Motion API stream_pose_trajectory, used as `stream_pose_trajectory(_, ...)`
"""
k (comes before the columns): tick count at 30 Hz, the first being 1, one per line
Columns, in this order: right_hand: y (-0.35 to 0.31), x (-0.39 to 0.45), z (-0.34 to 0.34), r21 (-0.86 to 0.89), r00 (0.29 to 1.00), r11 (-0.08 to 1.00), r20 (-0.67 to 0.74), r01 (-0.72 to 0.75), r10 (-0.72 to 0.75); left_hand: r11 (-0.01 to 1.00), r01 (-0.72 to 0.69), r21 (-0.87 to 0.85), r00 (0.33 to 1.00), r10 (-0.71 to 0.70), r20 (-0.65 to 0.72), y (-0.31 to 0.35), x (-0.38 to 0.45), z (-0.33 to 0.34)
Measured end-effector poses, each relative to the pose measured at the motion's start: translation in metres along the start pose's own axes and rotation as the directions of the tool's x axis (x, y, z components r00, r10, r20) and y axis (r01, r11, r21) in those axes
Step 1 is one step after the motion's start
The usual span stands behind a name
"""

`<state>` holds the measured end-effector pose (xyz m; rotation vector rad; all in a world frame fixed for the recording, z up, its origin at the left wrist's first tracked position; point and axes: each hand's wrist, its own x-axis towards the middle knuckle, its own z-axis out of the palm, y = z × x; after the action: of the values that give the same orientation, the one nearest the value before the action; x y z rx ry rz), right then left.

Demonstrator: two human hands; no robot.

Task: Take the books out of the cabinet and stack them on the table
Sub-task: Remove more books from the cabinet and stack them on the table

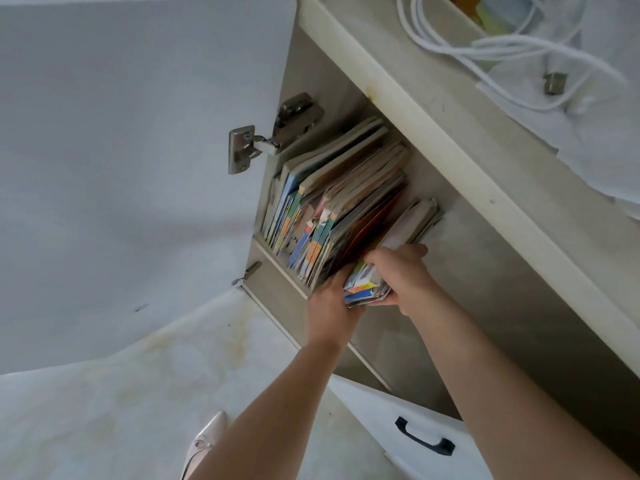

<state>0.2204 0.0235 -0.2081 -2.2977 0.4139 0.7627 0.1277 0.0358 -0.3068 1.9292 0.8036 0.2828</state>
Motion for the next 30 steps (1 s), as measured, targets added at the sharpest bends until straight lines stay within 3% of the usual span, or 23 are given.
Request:
stream_pose_trajectory(6, 0.013, -0.021, -0.004, -0.076, 0.998, 0.997, 0.057, -0.007, 0.012, 0.999, -0.007, -0.04, 1.0, 0.008, 0.015, -0.006, -0.028, -0.003)
stream_pose_trajectory(13, 0.035, -0.05, 0.009, 0.016, 0.979, 0.996, 0.187, -0.091, 0.086, 0.998, -0.007, -0.065, 0.999, 0.003, -0.055, -0.04, -0.052, -0.018)
stream_pose_trajectory(19, 0.05, -0.055, 0.008, 0.004, 0.97, 0.998, 0.234, 0.057, -0.057, 0.974, 0.038, -0.223, 0.999, -0.034, 0.023, -0.039, -0.052, -0.024)
stream_pose_trajectory(23, 0.057, -0.047, 0.0, 0.024, 0.935, 0.995, 0.338, 0.102, -0.104, 0.969, 0.037, -0.245, 0.998, -0.046, -0.031, -0.041, -0.05, -0.023)
stream_pose_trajectory(26, 0.071, -0.025, -0.015, 0.086, 0.965, 0.988, 0.222, 0.125, -0.141, 0.955, 0.073, -0.289, 0.996, -0.083, -0.024, -0.046, -0.046, -0.032)
stream_pose_trajectory(28, 0.087, -0.002, -0.023, -0.023, 0.974, 0.977, 0.084, 0.214, -0.212, 0.954, 0.047, -0.296, 0.999, -0.051, -0.006, -0.052, -0.043, -0.038)
stream_pose_trajectory(30, 0.094, 0.012, -0.024, -0.17, 0.946, 0.931, 0.052, 0.324, -0.32, 0.96, 0.003, -0.28, 1.0, -0.002, 0.005, -0.058, -0.042, -0.041)
